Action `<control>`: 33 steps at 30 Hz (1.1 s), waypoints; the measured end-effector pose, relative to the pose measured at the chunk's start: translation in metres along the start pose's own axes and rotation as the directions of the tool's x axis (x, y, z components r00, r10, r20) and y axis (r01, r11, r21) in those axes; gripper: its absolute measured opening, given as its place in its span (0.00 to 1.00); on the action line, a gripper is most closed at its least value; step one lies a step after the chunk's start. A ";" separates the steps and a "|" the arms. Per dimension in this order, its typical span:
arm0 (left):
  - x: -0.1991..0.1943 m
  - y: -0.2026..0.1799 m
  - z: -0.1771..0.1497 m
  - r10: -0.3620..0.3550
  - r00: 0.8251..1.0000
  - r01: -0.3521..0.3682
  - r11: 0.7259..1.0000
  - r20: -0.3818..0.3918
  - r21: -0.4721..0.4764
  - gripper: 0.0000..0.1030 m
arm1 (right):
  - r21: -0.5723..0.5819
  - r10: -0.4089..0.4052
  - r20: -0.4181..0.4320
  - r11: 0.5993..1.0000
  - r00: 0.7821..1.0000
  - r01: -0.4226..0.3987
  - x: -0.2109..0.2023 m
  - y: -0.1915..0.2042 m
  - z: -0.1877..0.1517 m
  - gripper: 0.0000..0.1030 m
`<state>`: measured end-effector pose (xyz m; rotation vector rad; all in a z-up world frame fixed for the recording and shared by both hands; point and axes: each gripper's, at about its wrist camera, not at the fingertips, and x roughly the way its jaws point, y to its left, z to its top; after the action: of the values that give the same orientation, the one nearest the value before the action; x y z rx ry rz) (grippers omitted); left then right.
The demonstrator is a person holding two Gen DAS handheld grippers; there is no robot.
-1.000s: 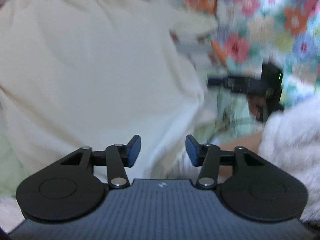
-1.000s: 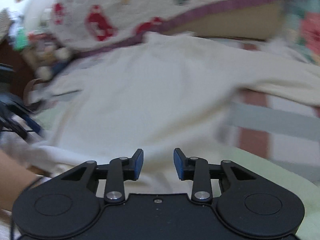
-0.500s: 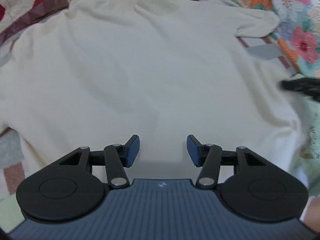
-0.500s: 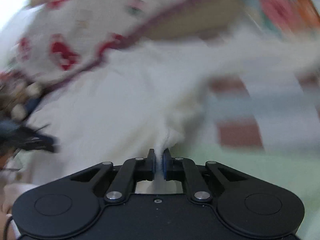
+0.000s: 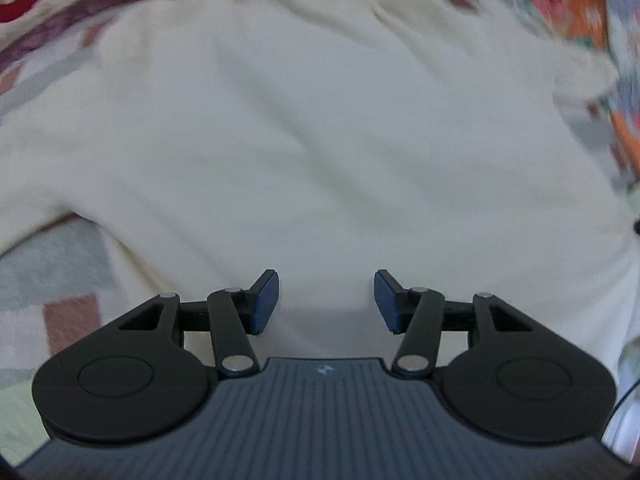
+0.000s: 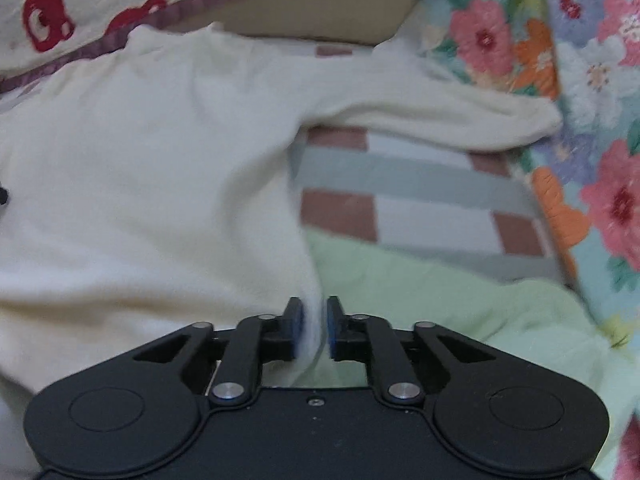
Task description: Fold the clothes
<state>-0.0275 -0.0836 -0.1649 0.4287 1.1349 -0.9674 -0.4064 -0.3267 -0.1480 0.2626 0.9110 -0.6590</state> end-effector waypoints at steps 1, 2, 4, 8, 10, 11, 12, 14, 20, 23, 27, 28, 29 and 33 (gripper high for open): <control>-0.005 0.010 0.002 0.012 1.000 -0.011 0.999 0.028 -0.031 0.51 | 0.008 -0.002 0.036 1.000 0.999 0.002 -0.006 -0.003 0.007 0.32; -0.009 0.021 0.005 0.025 0.998 -0.021 0.998 0.055 -0.064 0.51 | 0.021 0.002 0.082 1.000 0.997 -0.004 -0.014 -0.006 0.016 0.36; -0.015 0.047 0.009 0.043 0.993 -0.028 0.989 0.106 -0.143 0.52 | 0.050 0.029 0.177 0.998 0.984 -0.038 -0.027 -0.009 0.038 0.45; -0.019 0.086 0.029 0.091 0.970 -0.036 0.971 0.227 -0.235 0.53 | -0.062 0.173 0.311 0.985 0.935 -0.161 -0.018 0.002 0.097 0.47; -0.016 0.093 0.042 0.109 0.957 -0.046 0.972 0.269 -0.230 0.53 | -0.257 0.228 0.340 0.956 0.913 -0.143 -0.001 0.025 0.131 0.47; -0.015 0.096 0.050 0.113 0.951 -0.049 0.974 0.287 -0.223 0.54 | -0.352 0.262 0.344 0.926 0.902 -0.135 0.011 0.037 0.150 0.47; -0.012 0.099 0.058 0.118 0.945 -0.054 0.976 0.304 -0.213 0.56 | -0.418 0.297 0.333 0.897 0.895 -0.143 0.024 0.048 0.171 0.47; -0.003 0.102 0.077 0.134 0.937 -0.079 0.981 0.324 -0.177 0.58 | -0.455 0.365 0.267 0.863 0.892 -0.217 0.058 0.063 0.222 0.47; 0.037 0.131 0.144 0.155 0.933 -0.127 0.986 0.325 -0.107 0.58 | -0.094 0.493 0.041 0.868 0.869 -0.488 0.186 0.064 0.350 0.47; 0.057 0.152 0.174 0.146 0.942 -0.135 0.989 0.303 -0.056 0.58 | 0.012 0.509 -0.025 0.860 0.860 -0.509 0.233 0.075 0.368 0.47; 0.087 0.167 0.200 0.120 0.963 -0.132 0.991 0.241 0.033 0.58 | 0.085 0.496 -0.095 0.868 0.863 -0.489 0.279 0.085 0.368 0.56; 0.094 0.171 0.203 0.110 0.967 -0.121 0.992 0.231 0.037 0.58 | 0.123 0.506 -0.112 0.861 0.855 -0.494 0.290 0.085 0.367 0.57; 0.098 0.175 0.205 0.100 0.969 -0.110 0.993 0.225 0.033 0.58 | 0.152 0.515 -0.122 0.855 0.849 -0.497 0.299 0.085 0.367 0.57; 0.112 0.196 0.209 0.093 0.971 -0.087 0.996 0.219 -0.037 0.64 | 0.223 0.520 -0.131 0.845 0.844 -0.486 0.326 0.089 0.368 0.61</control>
<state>0.2614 -0.1754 -0.2155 0.3384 0.9193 -0.8950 0.0287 -0.5684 -0.1933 0.7151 0.9097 -0.2225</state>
